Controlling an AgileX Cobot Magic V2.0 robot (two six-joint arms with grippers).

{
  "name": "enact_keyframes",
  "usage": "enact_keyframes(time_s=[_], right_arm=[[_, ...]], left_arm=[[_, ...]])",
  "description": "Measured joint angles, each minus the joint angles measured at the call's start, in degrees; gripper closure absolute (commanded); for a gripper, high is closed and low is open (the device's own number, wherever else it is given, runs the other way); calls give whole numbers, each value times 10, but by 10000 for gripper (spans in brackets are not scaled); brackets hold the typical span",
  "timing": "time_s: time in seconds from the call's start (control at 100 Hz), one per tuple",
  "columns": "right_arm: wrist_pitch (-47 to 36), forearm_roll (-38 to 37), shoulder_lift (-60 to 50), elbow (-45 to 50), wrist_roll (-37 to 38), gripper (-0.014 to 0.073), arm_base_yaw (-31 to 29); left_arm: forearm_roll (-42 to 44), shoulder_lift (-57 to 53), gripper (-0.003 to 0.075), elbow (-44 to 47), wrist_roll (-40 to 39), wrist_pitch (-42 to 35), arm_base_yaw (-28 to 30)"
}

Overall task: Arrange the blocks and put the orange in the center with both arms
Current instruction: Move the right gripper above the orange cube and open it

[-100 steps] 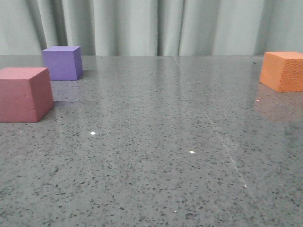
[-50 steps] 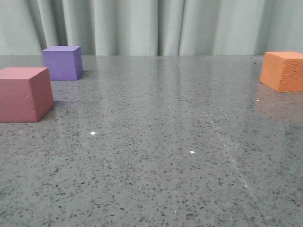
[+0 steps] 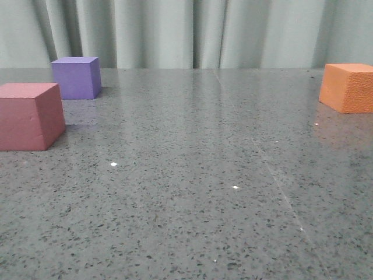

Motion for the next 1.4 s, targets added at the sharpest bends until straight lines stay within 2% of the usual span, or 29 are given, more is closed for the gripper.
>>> enact_keyframes(time_s=[0.08, 0.2, 0.43, 0.52, 0.57, 0.64, 0.69, 0.81, 0.83, 0.93, 1.121, 1.401], right_arm=[[28, 0, 58, -50, 0, 660, 0], [27, 0, 129, -91, 0, 660, 0], [8, 0, 209, -102, 0, 659, 0], [14, 0, 227, -102, 0, 615, 0], [21, 0, 232, -102, 0, 557, 0], [28, 0, 235, -102, 0, 428, 0], [29, 0, 236, -102, 0, 306, 0], [31, 0, 236, -102, 0, -50, 0], [32, 0, 236, -102, 0, -79, 0], [41, 0, 236, -102, 0, -42, 0], [48, 4, 243, -116, 0, -42, 0], [62, 9, 343, -238, -22, -42, 0]], left_arm=[[0, 0, 739, 0, 0, 0, 0], [0, 0, 739, 0, 0, 0, 0], [0, 0, 739, 0, 0, 0, 0], [0, 0, 739, 0, 0, 0, 0], [0, 0, 739, 0, 0, 0, 0], [0, 0, 739, 0, 0, 0, 0], [0, 0, 739, 0, 0, 0, 0], [0, 0, 739, 0, 0, 0, 0], [0, 0, 739, 0, 0, 0, 0], [0, 0, 739, 0, 0, 0, 0], [0, 0, 739, 0, 0, 0, 0], [0, 0, 739, 0, 0, 1, 0]])
